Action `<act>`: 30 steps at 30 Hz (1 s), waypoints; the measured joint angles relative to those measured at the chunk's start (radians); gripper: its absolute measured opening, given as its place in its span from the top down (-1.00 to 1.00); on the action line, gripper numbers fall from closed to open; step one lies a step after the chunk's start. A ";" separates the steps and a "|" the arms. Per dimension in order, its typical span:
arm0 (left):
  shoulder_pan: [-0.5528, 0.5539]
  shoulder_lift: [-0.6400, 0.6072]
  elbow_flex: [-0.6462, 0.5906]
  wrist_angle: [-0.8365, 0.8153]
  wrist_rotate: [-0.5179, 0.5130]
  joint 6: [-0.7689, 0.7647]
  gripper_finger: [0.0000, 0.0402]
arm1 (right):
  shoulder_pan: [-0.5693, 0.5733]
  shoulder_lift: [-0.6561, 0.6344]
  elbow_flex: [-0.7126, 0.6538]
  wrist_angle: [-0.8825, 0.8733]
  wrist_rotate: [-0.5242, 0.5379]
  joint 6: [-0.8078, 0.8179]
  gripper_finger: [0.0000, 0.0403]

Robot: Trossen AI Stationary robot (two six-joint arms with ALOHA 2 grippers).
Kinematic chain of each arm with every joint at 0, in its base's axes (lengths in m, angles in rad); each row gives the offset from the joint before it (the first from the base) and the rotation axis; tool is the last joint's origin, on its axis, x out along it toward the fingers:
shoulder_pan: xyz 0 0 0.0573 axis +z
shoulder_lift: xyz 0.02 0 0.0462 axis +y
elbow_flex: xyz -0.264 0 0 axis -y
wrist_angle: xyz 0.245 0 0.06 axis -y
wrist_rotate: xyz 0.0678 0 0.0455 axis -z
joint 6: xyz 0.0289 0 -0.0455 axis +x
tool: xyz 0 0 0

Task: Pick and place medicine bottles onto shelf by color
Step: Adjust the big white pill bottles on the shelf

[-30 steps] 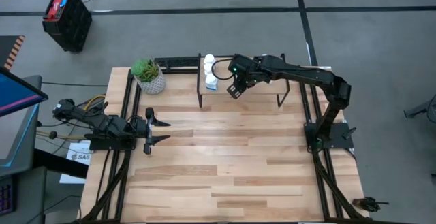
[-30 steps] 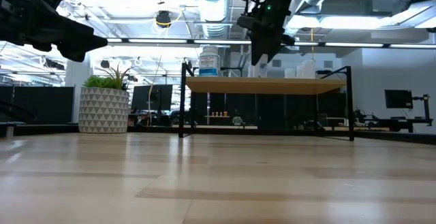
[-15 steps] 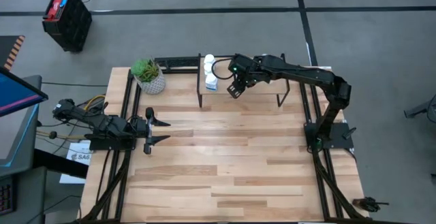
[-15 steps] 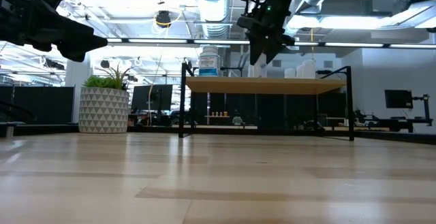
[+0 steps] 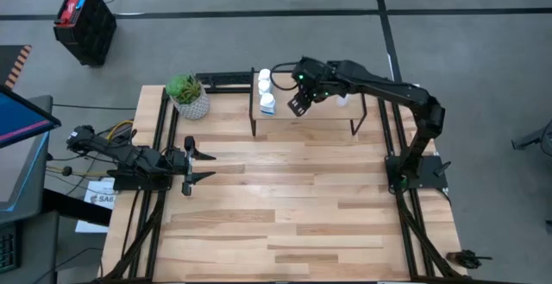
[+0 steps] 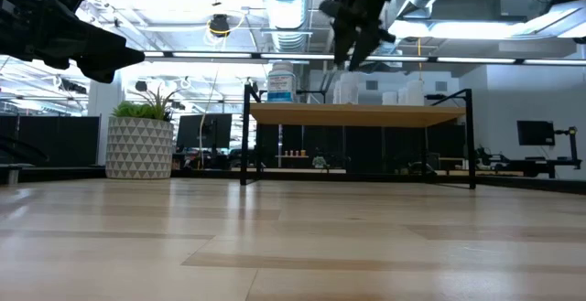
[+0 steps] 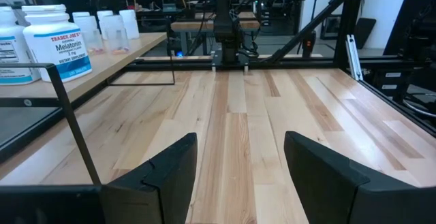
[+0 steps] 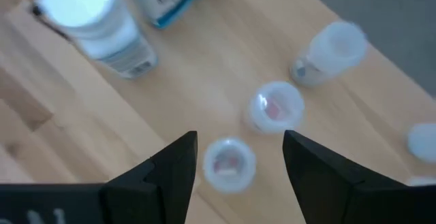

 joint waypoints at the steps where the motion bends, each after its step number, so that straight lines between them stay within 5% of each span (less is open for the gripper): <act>1: 0.000 0.000 0.000 0.000 0.000 0.000 -0.05 | 0.004 0.000 0.029 -0.029 0.000 0.000 -0.18; 12: 0.000 0.000 0.000 0.000 0.000 0.000 -0.05 | 0.180 -0.002 0.147 -0.415 0.003 0.021 -0.18; 15: 0.000 0.000 0.000 0.000 0.000 0.000 -0.05 | 0.289 -0.005 0.124 -0.489 0.092 0.055 -0.18; 24: 0.000 0.005 0.000 0.000 0.000 0.000 -0.05 | 0.629 -0.172 -0.176 -0.400 0.477 -0.009 -0.18; 30: 0.000 0.014 0.000 0.000 0.000 0.000 -0.05 | 0.738 -0.417 -0.484 -0.176 0.521 0.188 -0.18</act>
